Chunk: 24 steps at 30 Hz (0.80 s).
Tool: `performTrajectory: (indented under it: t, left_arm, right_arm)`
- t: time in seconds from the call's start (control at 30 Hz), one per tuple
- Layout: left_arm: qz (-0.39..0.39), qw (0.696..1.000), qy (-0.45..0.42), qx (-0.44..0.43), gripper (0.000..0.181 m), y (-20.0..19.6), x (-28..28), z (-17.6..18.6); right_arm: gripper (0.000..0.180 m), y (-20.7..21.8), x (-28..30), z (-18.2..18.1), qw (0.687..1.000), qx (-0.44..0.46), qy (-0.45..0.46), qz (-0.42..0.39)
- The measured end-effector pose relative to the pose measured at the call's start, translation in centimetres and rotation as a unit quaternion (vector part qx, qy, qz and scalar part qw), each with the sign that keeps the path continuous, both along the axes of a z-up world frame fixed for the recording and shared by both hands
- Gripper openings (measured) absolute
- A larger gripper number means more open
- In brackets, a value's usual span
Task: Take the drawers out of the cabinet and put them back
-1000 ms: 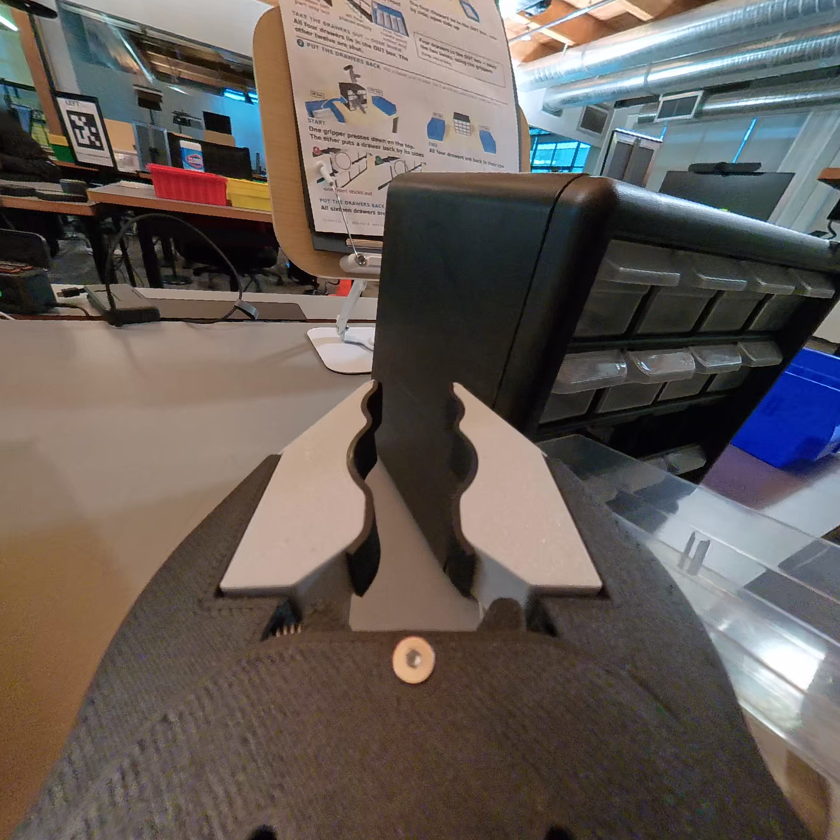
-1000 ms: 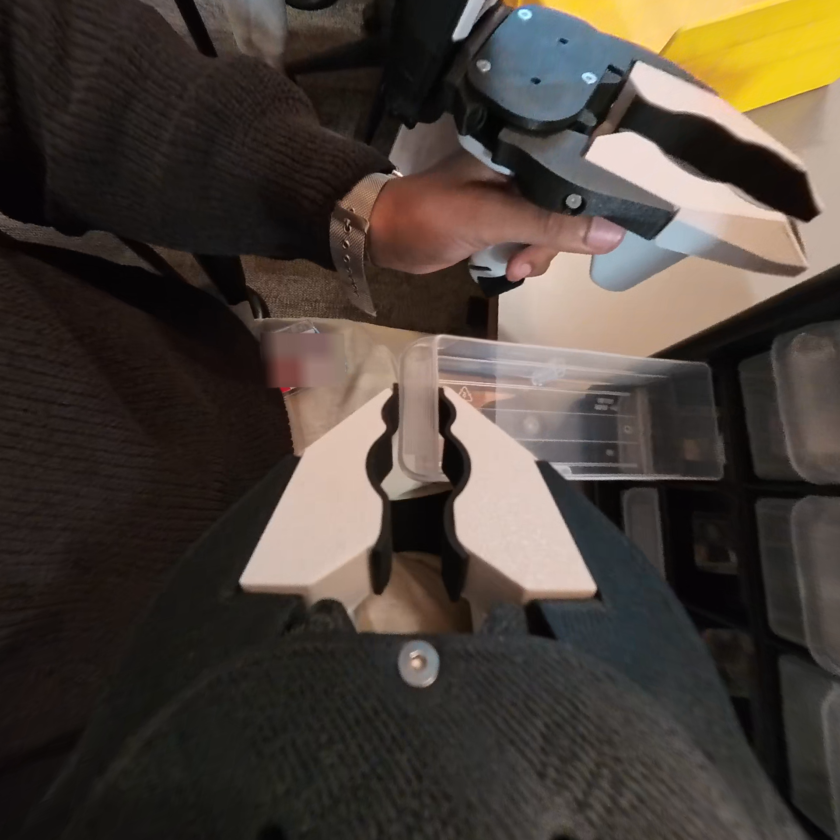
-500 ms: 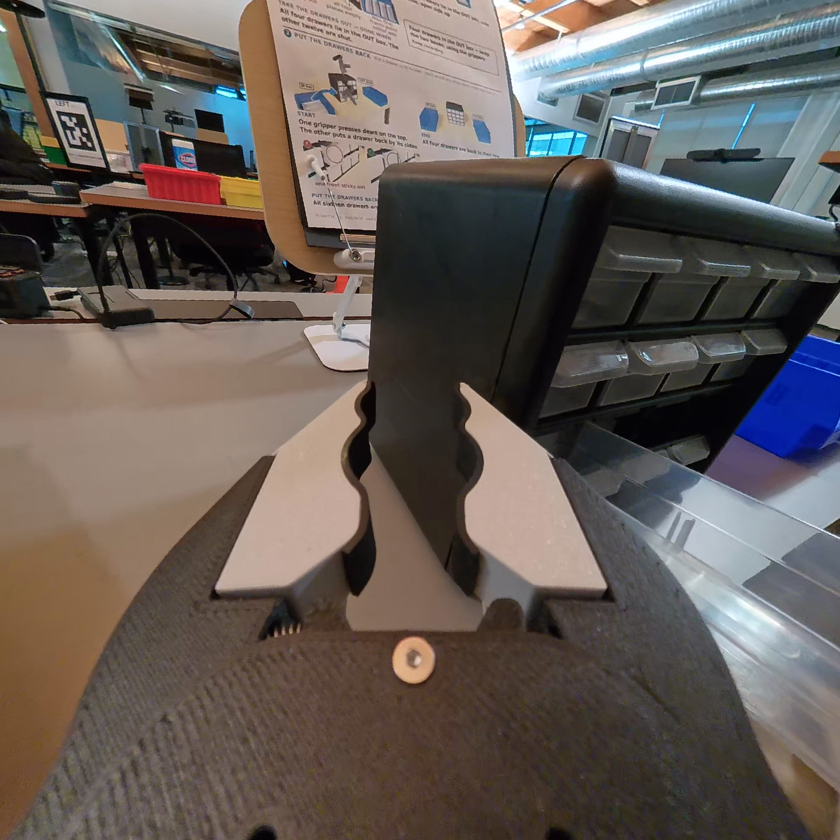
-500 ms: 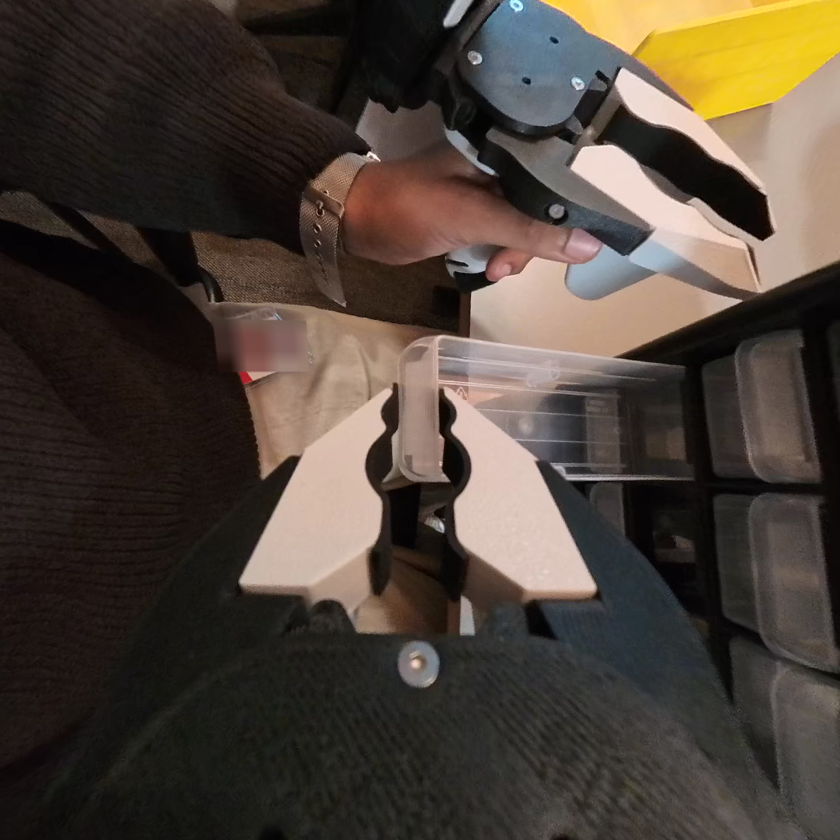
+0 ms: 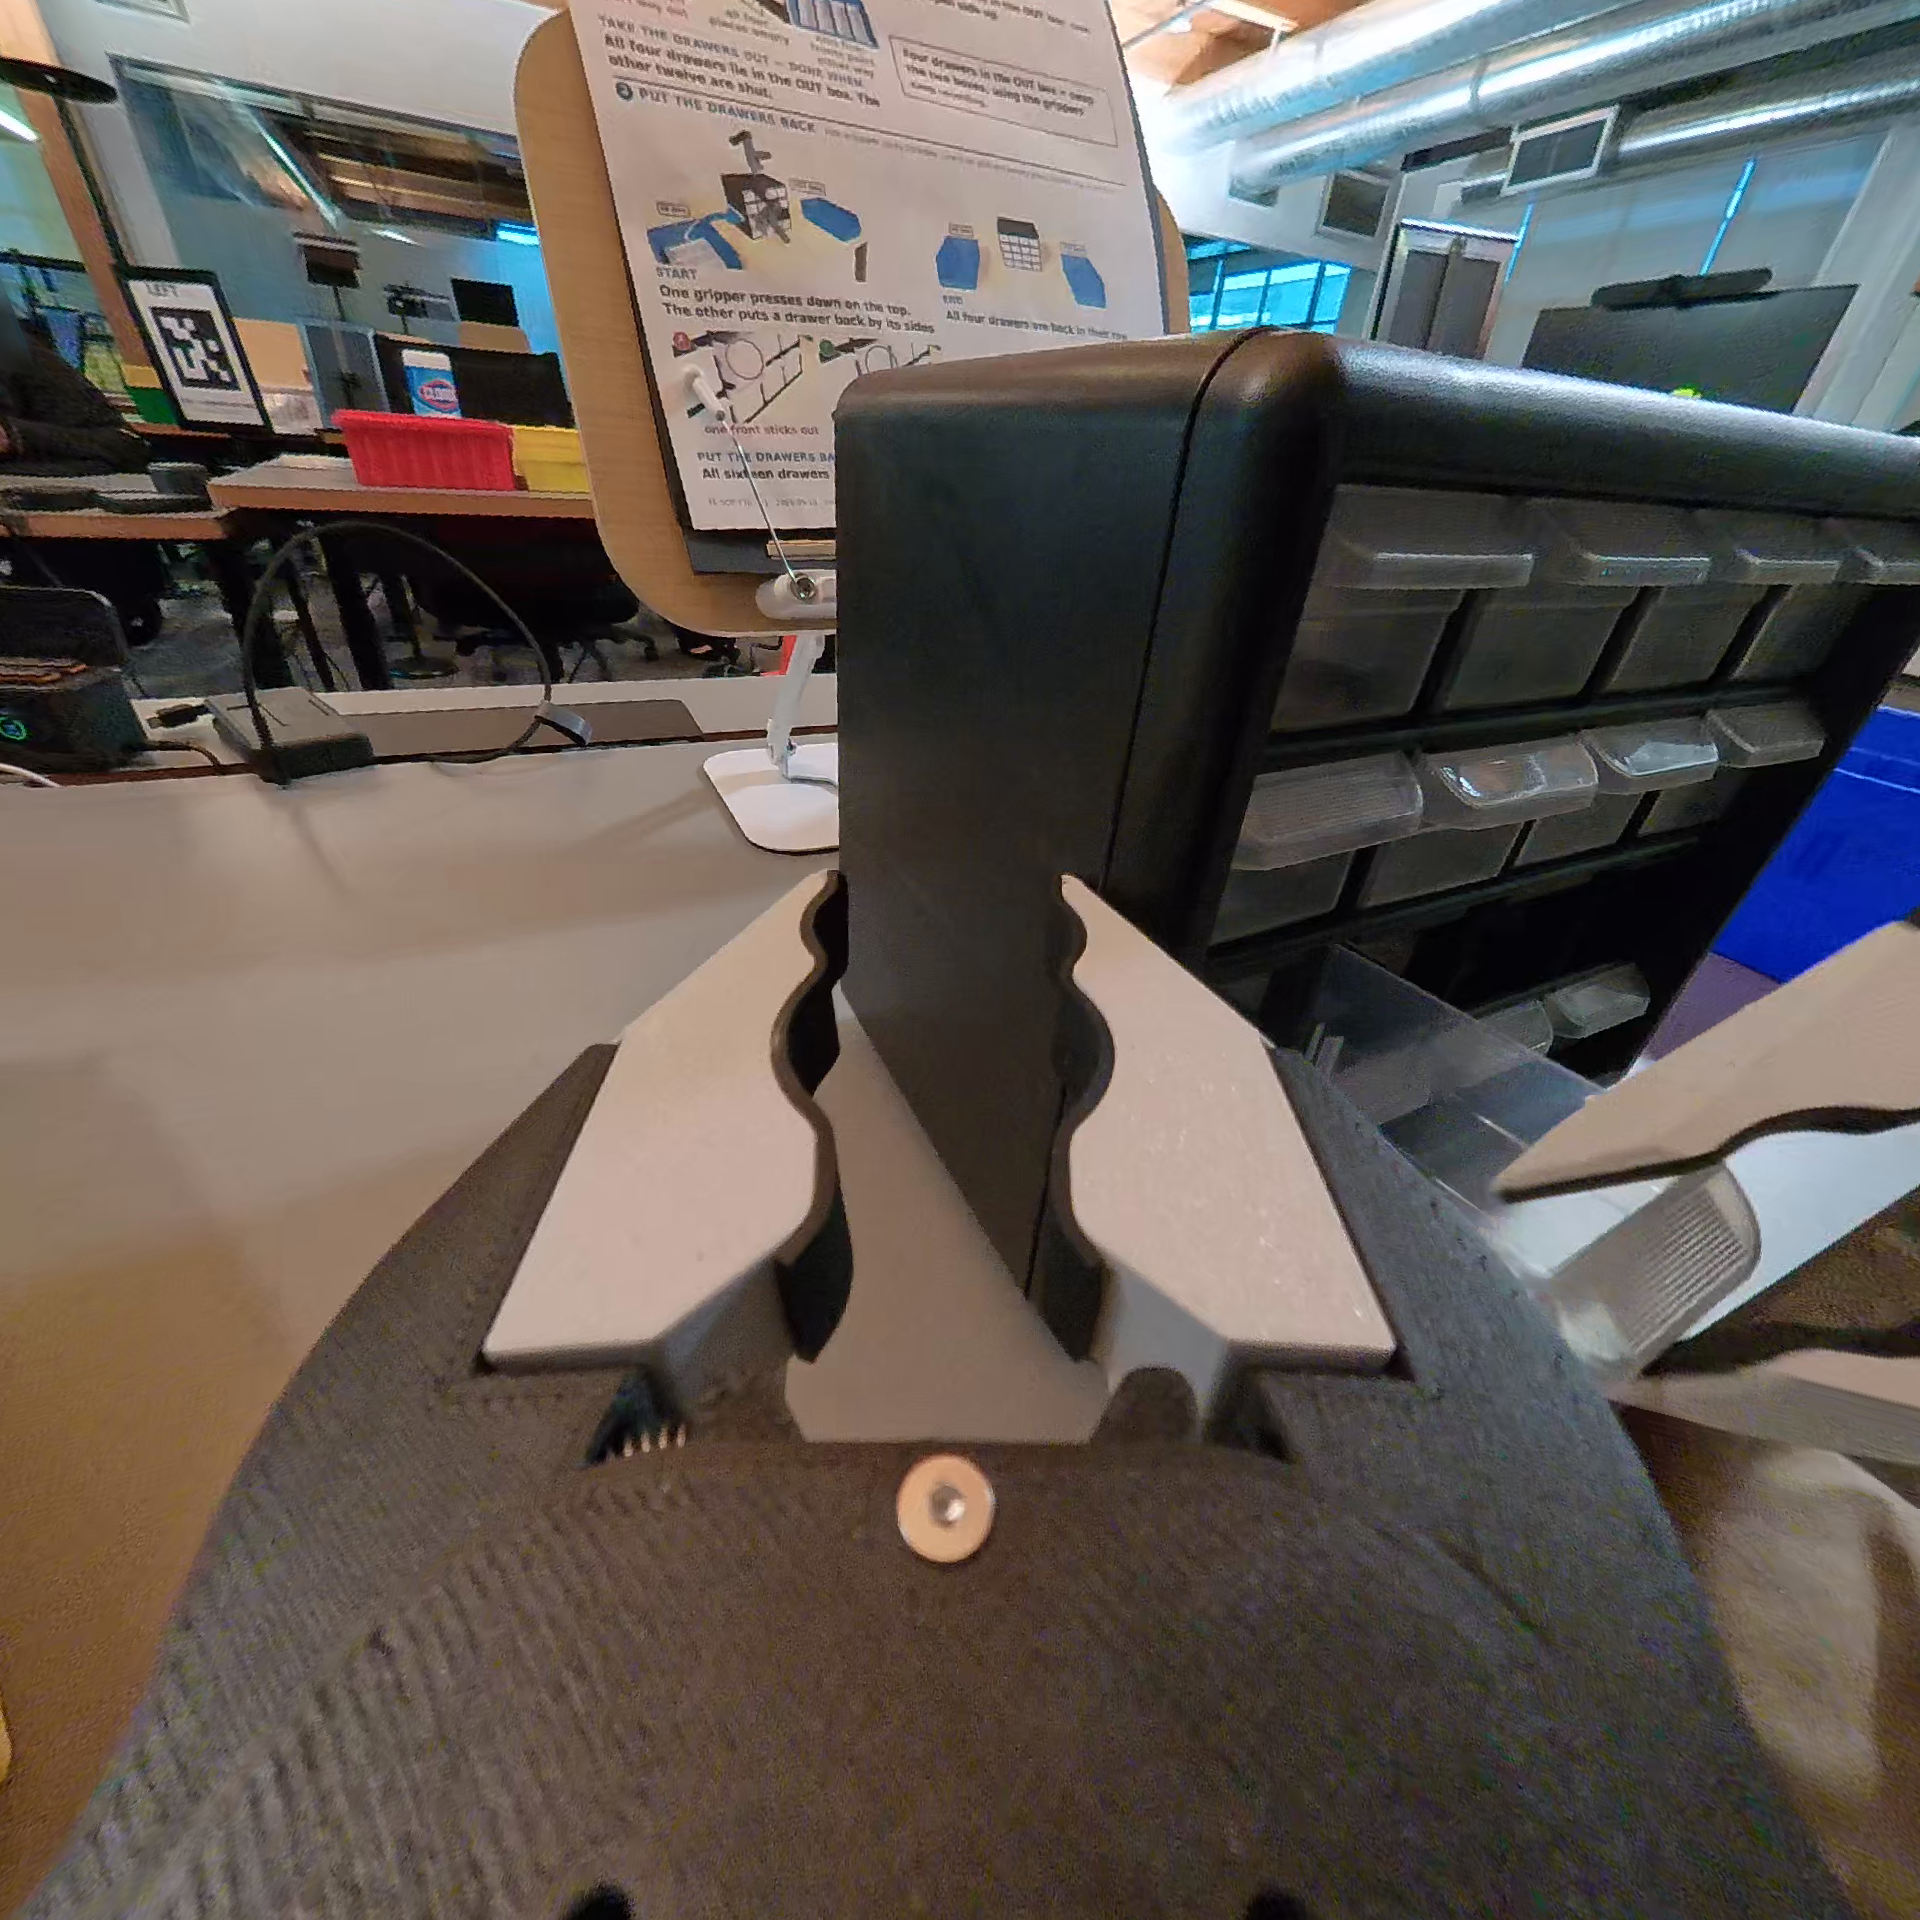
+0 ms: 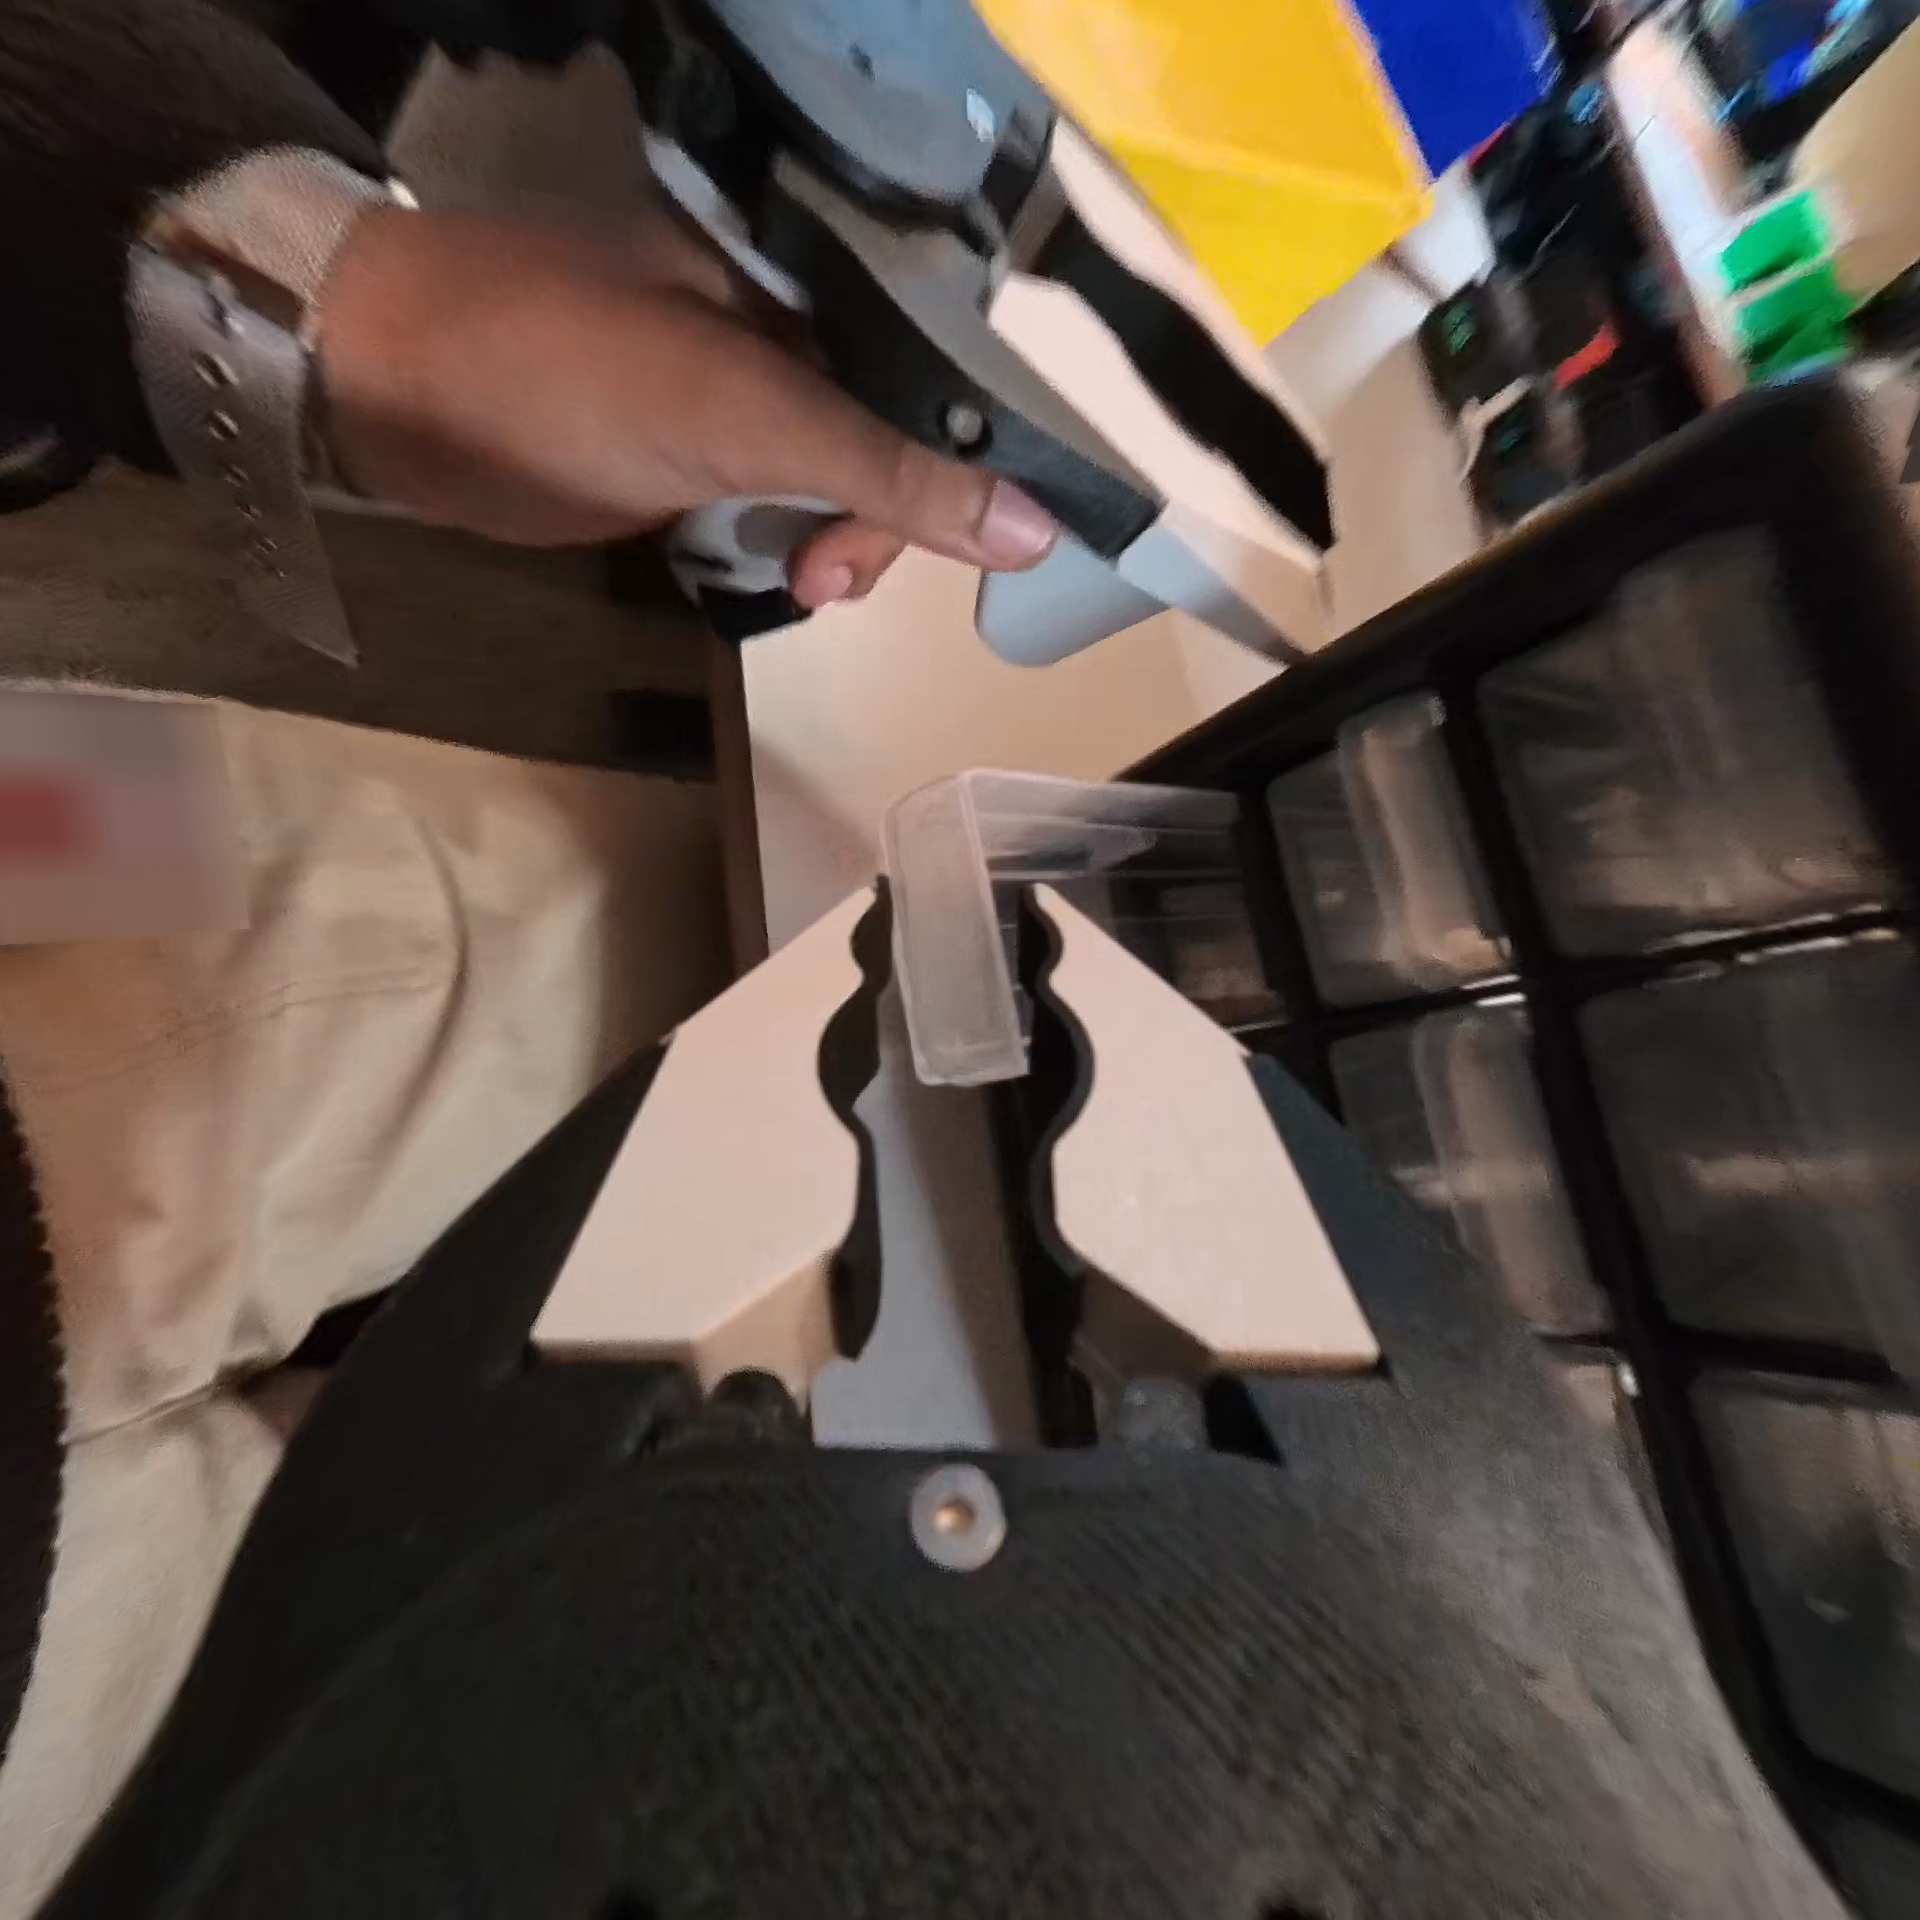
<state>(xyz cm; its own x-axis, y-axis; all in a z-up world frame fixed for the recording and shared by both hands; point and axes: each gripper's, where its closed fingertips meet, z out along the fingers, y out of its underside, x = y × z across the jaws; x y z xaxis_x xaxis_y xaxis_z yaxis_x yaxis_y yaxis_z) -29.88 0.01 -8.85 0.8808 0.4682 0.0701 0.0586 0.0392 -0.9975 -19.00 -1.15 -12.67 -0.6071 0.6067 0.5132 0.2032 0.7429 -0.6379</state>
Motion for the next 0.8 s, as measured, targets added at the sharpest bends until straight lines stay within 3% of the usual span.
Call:
performTrajectory:
  t: [0.17,0.37,0.67,0.8]
  left_arm:
    - [-0.005,0.999,-0.032,0.009,0.035,-0.3,-0.2,-0.1]
    - [-0.002,0.999,-0.052,0.011,0.036,-0.5,-0.8,-0.6]
    - [-0.032,0.993,-0.112,0.002,0.035,-0.3,-1.0,-1.6]
    - [-0.047,0.991,-0.128,0.017,0.011,-0.3,-1.1,-1.6]
  right_arm:
    - [0.018,-2.4,2.5,1.2,0.988,-0.119,0.069,0.067]
    - [0.000,-2.9,2.9,-2.2,0.982,-0.163,0.022,0.089]
    - [0.000,0.7,0.1,-1.7,0.965,-0.250,0.075,0.009]
    - [0.000,2.6,-1.8,-1.3,0.953,-0.283,0.096,-0.055]
